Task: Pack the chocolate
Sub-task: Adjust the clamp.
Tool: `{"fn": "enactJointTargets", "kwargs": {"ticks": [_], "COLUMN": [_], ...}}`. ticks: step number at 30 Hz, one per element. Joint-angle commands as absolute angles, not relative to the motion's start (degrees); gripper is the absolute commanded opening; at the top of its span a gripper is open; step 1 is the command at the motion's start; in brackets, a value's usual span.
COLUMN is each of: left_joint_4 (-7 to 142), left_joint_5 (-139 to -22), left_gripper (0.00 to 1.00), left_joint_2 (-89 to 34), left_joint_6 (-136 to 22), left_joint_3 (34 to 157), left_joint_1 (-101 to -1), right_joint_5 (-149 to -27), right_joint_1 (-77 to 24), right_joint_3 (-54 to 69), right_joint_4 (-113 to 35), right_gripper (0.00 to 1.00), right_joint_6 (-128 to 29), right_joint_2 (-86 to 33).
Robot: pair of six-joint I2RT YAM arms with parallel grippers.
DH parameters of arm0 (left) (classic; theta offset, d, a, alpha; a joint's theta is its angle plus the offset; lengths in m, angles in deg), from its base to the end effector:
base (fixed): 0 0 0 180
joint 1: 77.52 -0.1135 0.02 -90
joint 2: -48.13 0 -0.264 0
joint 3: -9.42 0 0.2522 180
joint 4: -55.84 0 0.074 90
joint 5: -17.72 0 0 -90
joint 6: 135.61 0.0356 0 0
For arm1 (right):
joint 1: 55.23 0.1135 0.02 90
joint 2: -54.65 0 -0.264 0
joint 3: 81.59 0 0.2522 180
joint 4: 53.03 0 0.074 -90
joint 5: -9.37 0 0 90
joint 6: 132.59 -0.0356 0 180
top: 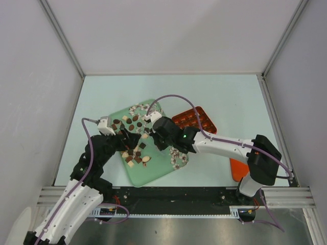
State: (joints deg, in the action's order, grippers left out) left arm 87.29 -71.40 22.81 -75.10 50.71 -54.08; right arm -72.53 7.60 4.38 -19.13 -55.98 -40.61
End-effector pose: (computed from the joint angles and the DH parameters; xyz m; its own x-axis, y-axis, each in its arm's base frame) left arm 0.1190 -0.0510 0.2665 -0.4023 -0.3621 -0.8409 0.2138 0.8559 -0.4708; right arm 0.1747 0.3293 0.2609 -0.4971 -0.4665 -0.7316 -0.7388 0.6697 0.0750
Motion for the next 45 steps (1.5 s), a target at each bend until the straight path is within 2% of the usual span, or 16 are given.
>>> {"fn": "enactJointTargets", "kwargs": {"ticks": [1,5,11,12,14,15,17,20,23,28,32,35,37,38,41,45], "left_joint_4": [77.96,72.07,65.03,64.51,64.42,64.5,64.94,65.73,66.7,67.66,67.15,65.56,63.99,63.37,60.56,57.21], "left_joint_5": [-82.82,-85.99,-87.22,-87.05,-86.0,-85.73,-84.68,-83.63,-82.57,-80.73,-79.14,-78.08,-77.65,-77.56,-78.08,-79.05], "left_gripper": [0.99,0.96,0.79,0.73,0.67,0.59,0.53,0.35,0.24,0.12,0.05,0.02,0.02,0.02,0.02,0.02], "left_joint_2": [21.5,20.36,19.48,19.39,19.48,19.48,19.56,19.74,20.0,21.14,22.55,23.69,24.13,24.05,23.7,23.08], "left_joint_6": [-84.62,-90.06,-95.26,-95.53,-96.23,-96.32,-96.76,-97.81,-100.0,-106.49,-112.39,-117.14,-120.38,-121.44,-125.23,-129.18], "left_joint_3": [46.13,42.88,39.27,38.92,38.57,38.57,38.74,38.74,38.65,37.69,36.11,34.71,33.91,33.56,32.68,31.71], "left_joint_1": [-54.4,-54.4,-53.61,-53.44,-52.91,-52.73,-52.29,-51.94,-51.85,-51.68,-51.68,-51.68,-51.68,-51.68,-51.68,-51.59], "right_joint_5": [-73.51,-74.83,-76.23,-76.32,-76.24,-76.15,-75.8,-74.66,-74.04,-73.08,-70.62,-69.56,-69.73,-69.91,-72.1,-75.09], "right_joint_1": [7.79,7.79,7.44,7.52,7.44,7.35,7.52,7.61,7.79,7.96,8.14,8.23,8.23,8.23,8.23,8.4], "right_joint_3": [1.0,-2.69,-4.9,-5.16,-5.34,-5.43,-5.51,-6.04,-7.36,-10.52,-14.9,-19.46,-22.02,-23.26,-27.56,-30.47], "right_joint_4": [-26.52,-30.3,-33.56,-33.91,-34.09,-34.26,-34.53,-35.49,-37.42,-42.69,-47.51,-52.69,-55.87,-59.02,-65.52,-70.73], "right_gripper": [0.0,0.0,0.0,0.0,0.0,0.0,0.0,0.0,0.0,0.05,0.22,0.41,0.49,0.58,0.74,0.82], "right_joint_6": [-58.14,-59.2,-60.61,-60.61,-60.79,-60.87,-60.87,-60.96,-60.96,-62.01,-62.63,-62.28,-62.02,-61.67,-60.26,-59.3], "right_joint_2": [-35.37,-32.63,-30.78,-30.78,-30.78,-30.87,-30.96,-30.87,-30.43,-28.5,-25.78,-22.44,-20.68,-19.02,-16.64,-16.37]}}
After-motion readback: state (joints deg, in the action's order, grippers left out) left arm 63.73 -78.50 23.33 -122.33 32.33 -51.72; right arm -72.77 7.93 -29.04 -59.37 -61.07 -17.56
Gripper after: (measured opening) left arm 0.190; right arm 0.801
